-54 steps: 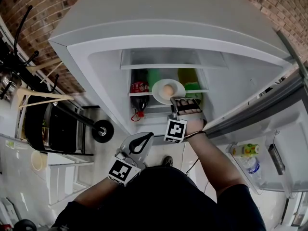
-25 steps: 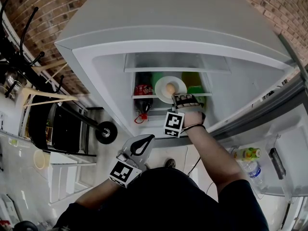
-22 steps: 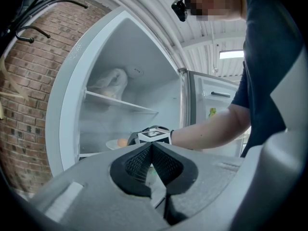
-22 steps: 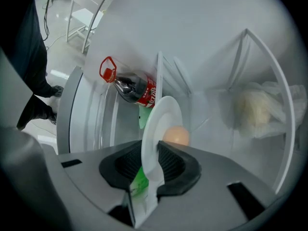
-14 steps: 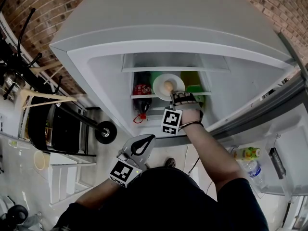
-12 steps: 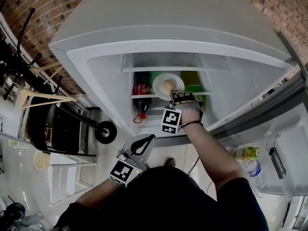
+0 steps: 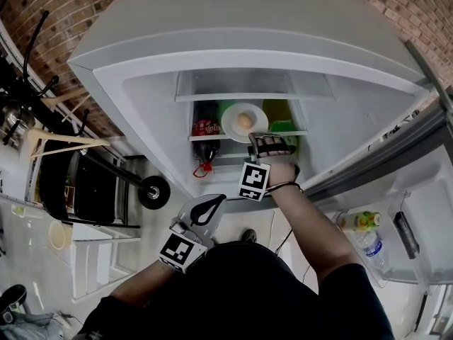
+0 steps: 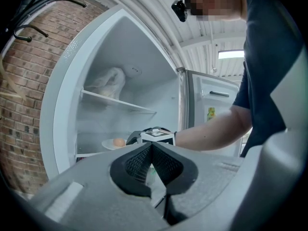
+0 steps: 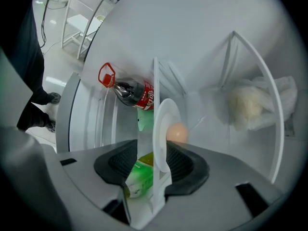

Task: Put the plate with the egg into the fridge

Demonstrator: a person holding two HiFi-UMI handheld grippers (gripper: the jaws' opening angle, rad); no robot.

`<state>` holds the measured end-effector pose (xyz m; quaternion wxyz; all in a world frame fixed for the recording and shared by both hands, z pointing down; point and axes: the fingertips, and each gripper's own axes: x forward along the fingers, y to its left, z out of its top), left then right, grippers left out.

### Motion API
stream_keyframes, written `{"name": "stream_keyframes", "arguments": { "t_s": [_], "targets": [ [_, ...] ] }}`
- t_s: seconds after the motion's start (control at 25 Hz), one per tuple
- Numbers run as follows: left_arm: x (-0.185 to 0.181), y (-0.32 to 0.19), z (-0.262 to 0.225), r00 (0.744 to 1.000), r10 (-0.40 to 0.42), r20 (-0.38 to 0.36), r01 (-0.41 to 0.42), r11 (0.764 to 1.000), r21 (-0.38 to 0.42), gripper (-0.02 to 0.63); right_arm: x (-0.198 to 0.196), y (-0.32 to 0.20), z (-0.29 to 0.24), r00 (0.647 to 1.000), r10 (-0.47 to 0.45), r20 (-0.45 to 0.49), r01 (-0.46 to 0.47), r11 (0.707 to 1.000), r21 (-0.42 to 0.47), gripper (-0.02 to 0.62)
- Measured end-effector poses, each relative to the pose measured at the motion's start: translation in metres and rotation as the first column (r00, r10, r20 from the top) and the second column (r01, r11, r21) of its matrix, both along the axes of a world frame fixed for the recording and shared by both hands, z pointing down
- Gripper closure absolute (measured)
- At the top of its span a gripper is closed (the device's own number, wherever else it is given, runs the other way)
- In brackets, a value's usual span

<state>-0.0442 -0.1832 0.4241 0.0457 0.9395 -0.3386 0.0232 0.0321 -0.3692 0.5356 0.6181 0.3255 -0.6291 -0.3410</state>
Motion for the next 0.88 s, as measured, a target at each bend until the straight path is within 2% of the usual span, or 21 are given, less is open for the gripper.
{"name": "stream_keyframes", "arguments": {
  "t_s": [0.2, 0.36, 0.48, 0.68, 0.88],
  "targets": [
    [0.007, 0.003, -0.004, 1.000, 0.017, -0.003, -0.017, 1.000, 0.010, 0.603, 0.003, 0.019, -0.017, 0.999, 0.011, 0.052, -0.012, 0.999, 0.031, 0.402],
    [0.012, 0.004, -0.006, 1.000, 0.027, -0.010, -0.027, 1.000, 0.009, 0.603, 0.001, 0.043, -0.033, 0.976, 0.026, 0.218, -0.033, 0.999, 0.025, 0.422],
    [0.015, 0.003, -0.008, 0.999, 0.032, -0.014, -0.032, 0.999, 0.013, 0.603, -0.002, 0.064, -0.044, 0.930, 0.044, 0.364, -0.048, 0.999, 0.000, 0.471],
    [0.020, 0.005, -0.008, 0.999, 0.044, -0.016, -0.044, 0.999, 0.019, 0.603, -0.015, 0.098, -0.062, 0.861, 0.036, 0.508, -0.035, 0.999, -0.011, 0.542],
    [0.023, 0.007, -0.009, 0.999, 0.044, -0.011, -0.044, 0.999, 0.018, 0.603, -0.024, 0.126, -0.073, 0.751, 0.043, 0.659, -0.010, 0.999, -0.053, 0.568]
  ]
}}
